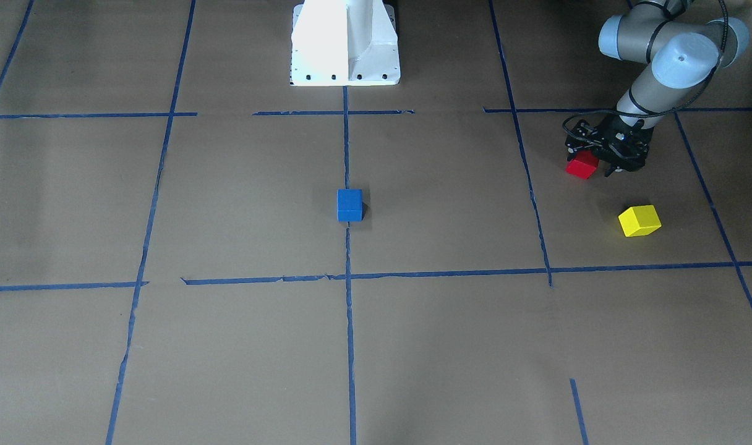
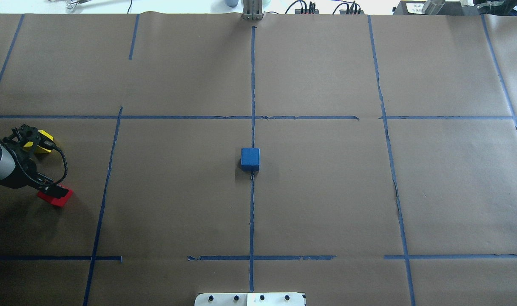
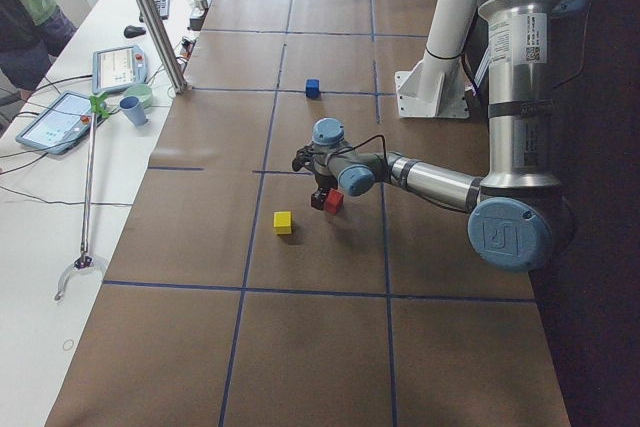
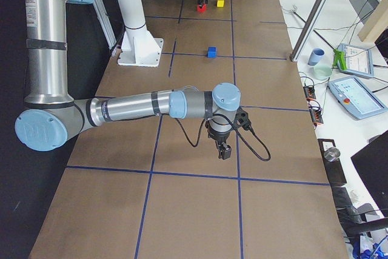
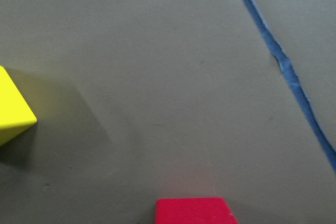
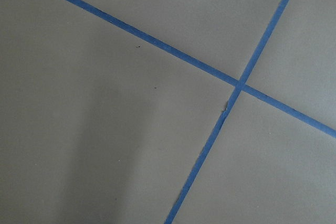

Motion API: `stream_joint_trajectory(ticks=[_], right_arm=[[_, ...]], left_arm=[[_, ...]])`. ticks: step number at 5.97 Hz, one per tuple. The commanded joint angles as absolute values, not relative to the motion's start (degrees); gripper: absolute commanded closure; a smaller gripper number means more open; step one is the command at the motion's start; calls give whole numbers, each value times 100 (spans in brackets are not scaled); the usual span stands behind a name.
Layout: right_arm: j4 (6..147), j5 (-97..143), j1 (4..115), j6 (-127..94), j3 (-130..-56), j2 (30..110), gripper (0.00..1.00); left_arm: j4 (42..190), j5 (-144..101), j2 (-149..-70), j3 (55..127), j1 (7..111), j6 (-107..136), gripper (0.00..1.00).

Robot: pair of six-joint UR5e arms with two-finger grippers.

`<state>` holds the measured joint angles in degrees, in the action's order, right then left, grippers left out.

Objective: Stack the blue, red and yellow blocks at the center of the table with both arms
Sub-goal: 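Lower the left gripper onto the red cube and close on it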

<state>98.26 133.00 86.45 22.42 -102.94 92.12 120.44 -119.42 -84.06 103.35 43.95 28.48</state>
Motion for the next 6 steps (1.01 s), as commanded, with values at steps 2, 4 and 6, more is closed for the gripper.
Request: stream_joint_trajectory(ticks=[2, 4, 6], right_arm=[[9826, 13307, 8640, 2128, -10292, 9211, 0], [9826, 13315, 8631, 1864, -10301, 9185, 0], [9852, 13280, 8640, 1559, -10144, 9272, 3]], left_arm=[[11980, -11953, -8394, 10606, 4403, 2865, 100], [10364, -11874, -8846, 11684, 4438, 3687, 100], [8159, -11857, -10808, 11725, 4421, 4172, 100]])
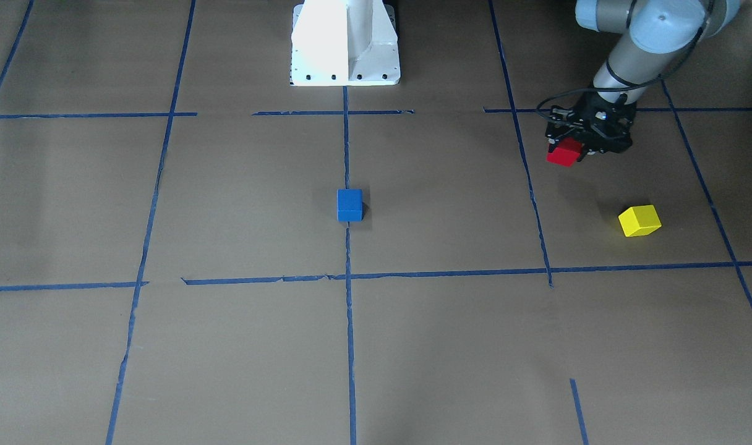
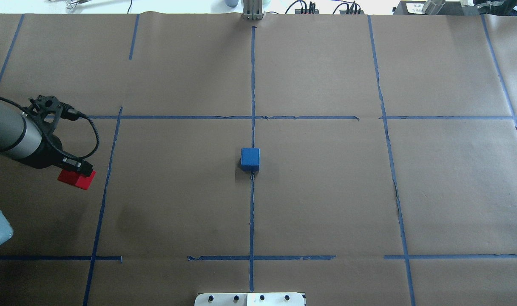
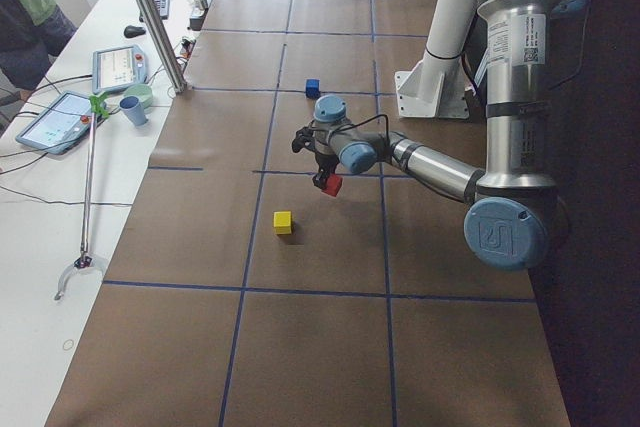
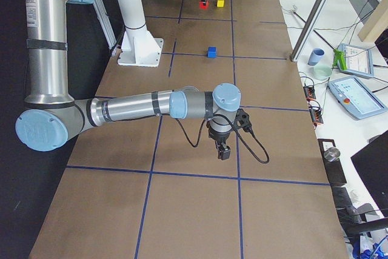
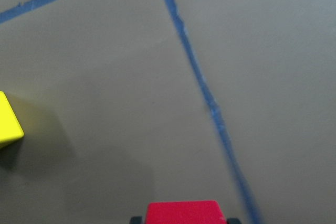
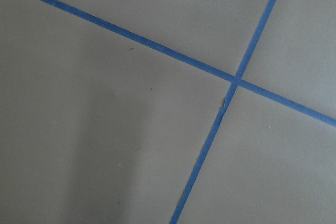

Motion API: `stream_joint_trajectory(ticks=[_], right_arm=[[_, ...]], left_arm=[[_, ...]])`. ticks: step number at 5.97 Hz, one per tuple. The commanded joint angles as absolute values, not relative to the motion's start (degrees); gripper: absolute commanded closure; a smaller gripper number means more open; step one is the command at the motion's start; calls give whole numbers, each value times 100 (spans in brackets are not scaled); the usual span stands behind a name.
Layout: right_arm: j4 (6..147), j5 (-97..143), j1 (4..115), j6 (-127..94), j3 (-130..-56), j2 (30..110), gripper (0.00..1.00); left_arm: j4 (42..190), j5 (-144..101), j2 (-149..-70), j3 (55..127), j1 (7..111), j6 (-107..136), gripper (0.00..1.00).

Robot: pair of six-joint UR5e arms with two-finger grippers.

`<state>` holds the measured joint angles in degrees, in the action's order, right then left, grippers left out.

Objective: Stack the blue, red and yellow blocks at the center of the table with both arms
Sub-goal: 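Lower the left gripper onto the red cube and close on it, then carry the red cube with the left gripper above the blue cube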

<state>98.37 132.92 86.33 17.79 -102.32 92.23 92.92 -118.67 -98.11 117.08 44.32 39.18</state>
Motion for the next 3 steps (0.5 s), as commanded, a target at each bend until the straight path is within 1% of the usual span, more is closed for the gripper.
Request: stream_joint_trajectory(ticks=[1, 2, 3], right_arm=[[9835, 13237, 8640, 1060, -10090, 9368, 2], [9809, 13236, 8648, 976, -10072, 9447, 0], [9809, 13236, 8648, 958, -10098, 9448, 0]], left_arm=[[7512, -11856, -11576, 11629, 4343, 4619, 100], [7428, -11604, -12376, 11080, 4081, 5302, 100], [7444, -11280, -13167, 10274, 3817, 5674, 100]])
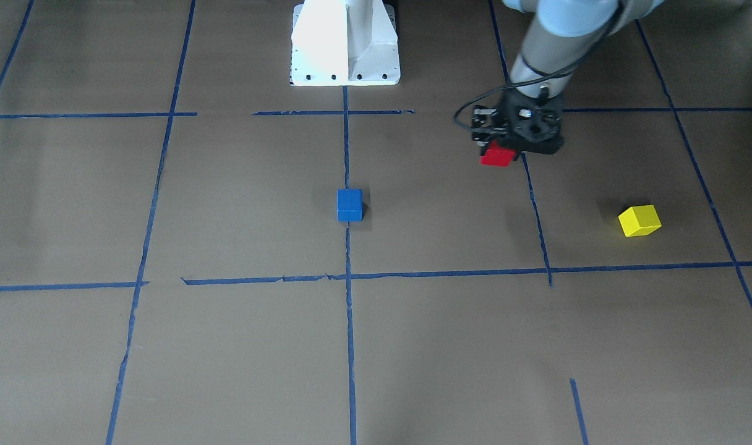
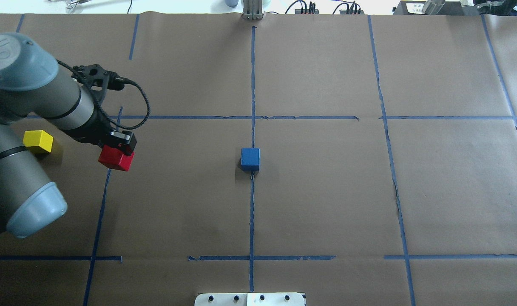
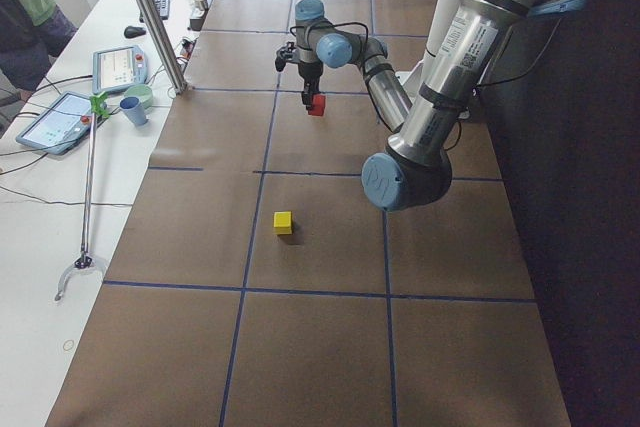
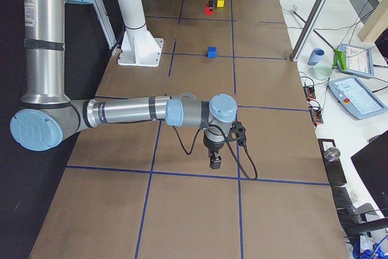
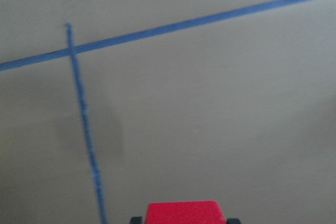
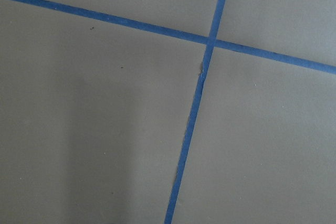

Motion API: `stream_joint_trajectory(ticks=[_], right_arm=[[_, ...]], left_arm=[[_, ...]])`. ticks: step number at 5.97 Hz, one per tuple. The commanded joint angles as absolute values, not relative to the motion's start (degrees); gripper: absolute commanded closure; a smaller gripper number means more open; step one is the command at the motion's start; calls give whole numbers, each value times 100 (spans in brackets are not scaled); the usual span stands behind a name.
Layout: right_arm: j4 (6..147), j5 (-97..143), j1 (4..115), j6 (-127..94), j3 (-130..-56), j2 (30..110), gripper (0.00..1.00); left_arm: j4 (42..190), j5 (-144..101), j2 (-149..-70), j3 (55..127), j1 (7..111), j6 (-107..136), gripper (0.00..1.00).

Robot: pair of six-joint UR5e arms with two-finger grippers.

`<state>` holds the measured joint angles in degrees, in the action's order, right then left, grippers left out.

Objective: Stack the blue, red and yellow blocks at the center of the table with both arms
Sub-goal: 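Carry the red cube with the left gripper above the blue cube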

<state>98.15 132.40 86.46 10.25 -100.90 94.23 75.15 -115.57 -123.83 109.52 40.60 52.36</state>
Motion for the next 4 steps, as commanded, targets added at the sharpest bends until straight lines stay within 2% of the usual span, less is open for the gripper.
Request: stream_joint_trajectory(ticks=[1, 2, 4], right_arm=[[9809, 13245, 8648, 958, -10107, 9448, 0], [9809, 13245, 8648, 949, -10099, 9457, 0], [9809, 13236, 8640, 941, -10099, 9448, 0]], left_arm=[[7479, -11120, -13906, 9500, 3632, 6034, 100], [7506, -10979, -14365, 9005, 3438, 6369, 100], [8002, -10802, -14651, 8494, 3121, 6705, 100]])
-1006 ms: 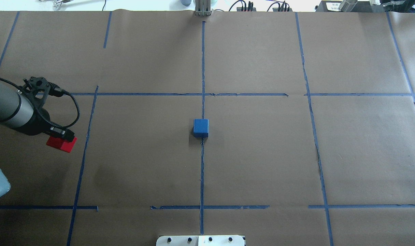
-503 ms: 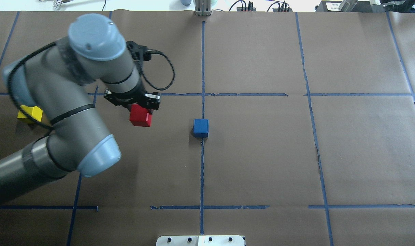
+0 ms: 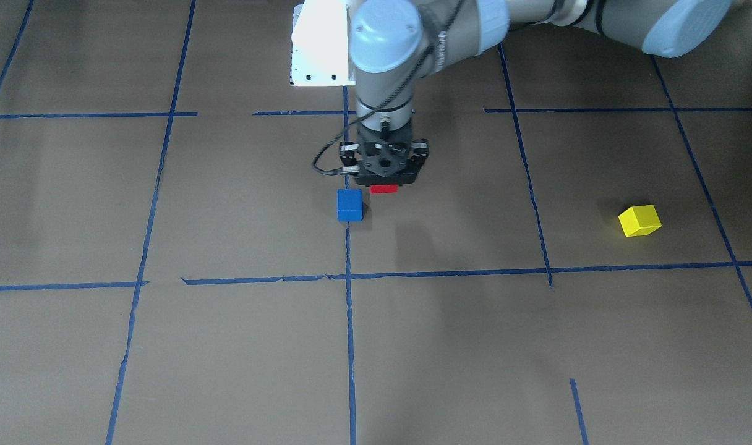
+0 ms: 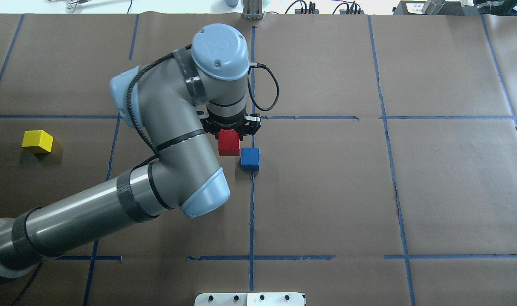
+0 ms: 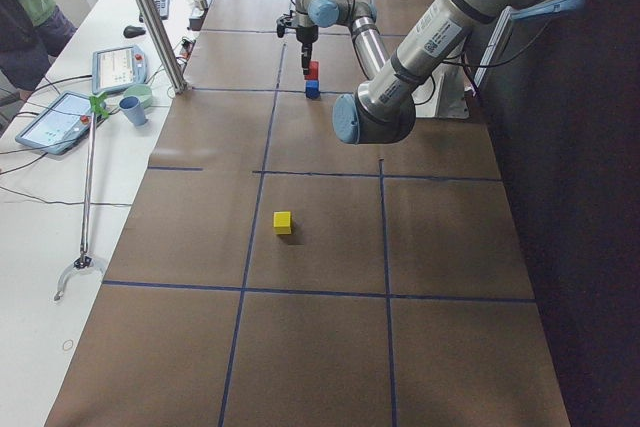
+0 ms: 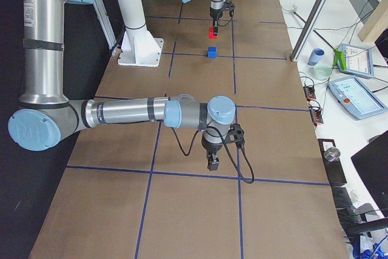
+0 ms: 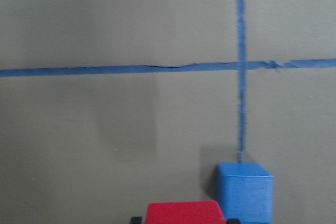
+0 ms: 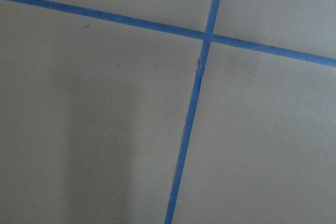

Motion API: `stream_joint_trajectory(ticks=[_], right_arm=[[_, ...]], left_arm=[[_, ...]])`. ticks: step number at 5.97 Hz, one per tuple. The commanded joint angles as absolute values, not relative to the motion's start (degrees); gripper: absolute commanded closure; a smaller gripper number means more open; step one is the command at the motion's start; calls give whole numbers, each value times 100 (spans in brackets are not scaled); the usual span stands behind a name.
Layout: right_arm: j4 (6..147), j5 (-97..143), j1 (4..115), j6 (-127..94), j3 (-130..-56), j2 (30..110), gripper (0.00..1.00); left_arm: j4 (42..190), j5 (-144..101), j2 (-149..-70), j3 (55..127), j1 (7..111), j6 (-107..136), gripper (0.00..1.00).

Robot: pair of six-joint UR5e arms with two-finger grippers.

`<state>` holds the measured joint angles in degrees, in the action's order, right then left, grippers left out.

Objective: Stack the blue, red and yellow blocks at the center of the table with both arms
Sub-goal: 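Carry the red cube with the left gripper above the blue cube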

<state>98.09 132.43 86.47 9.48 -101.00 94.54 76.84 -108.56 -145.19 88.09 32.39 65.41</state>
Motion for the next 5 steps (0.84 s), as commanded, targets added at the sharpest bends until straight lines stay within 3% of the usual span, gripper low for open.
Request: stream_joint_trajectory(ticks=[1, 5], right_arm=[[9809, 13245, 8640, 949, -10099, 9448, 0], [9809, 13245, 8648, 949, -10099, 9448, 0]], left_arm=[[8320, -10793, -14643, 8273, 3059, 6741, 100], [8480, -10802, -14572, 8218, 3059, 6688, 100]])
